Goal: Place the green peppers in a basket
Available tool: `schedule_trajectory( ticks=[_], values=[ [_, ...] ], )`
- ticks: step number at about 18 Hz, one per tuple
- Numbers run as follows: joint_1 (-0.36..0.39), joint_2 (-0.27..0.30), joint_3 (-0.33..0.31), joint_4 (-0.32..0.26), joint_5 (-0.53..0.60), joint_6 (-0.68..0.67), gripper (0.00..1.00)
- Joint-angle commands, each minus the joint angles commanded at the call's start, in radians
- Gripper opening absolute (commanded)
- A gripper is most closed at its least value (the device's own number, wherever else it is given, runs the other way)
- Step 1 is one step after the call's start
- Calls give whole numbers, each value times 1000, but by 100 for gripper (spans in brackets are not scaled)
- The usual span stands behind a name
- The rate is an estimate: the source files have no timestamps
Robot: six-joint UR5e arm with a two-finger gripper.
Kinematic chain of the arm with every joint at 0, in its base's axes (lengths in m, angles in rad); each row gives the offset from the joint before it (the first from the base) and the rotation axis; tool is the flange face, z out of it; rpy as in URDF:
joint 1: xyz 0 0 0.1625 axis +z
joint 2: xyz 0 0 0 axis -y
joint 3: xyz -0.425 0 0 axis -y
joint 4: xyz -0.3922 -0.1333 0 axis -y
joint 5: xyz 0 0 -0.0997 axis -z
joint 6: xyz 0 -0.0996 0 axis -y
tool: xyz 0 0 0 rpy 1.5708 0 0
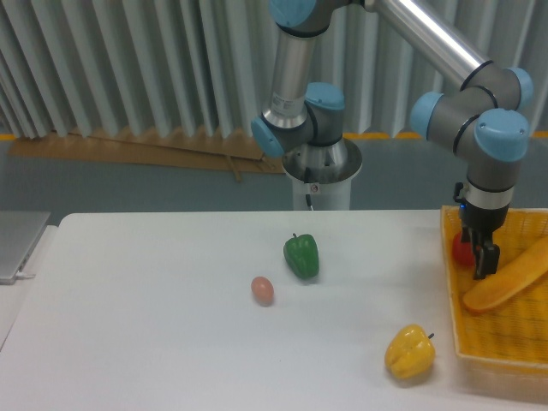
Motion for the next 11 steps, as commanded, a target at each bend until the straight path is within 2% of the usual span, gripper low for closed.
schedule_trajectory(
  ticks=[11],
  values=[
    [35, -3, -5, -5, -20, 2, 100]
  ],
)
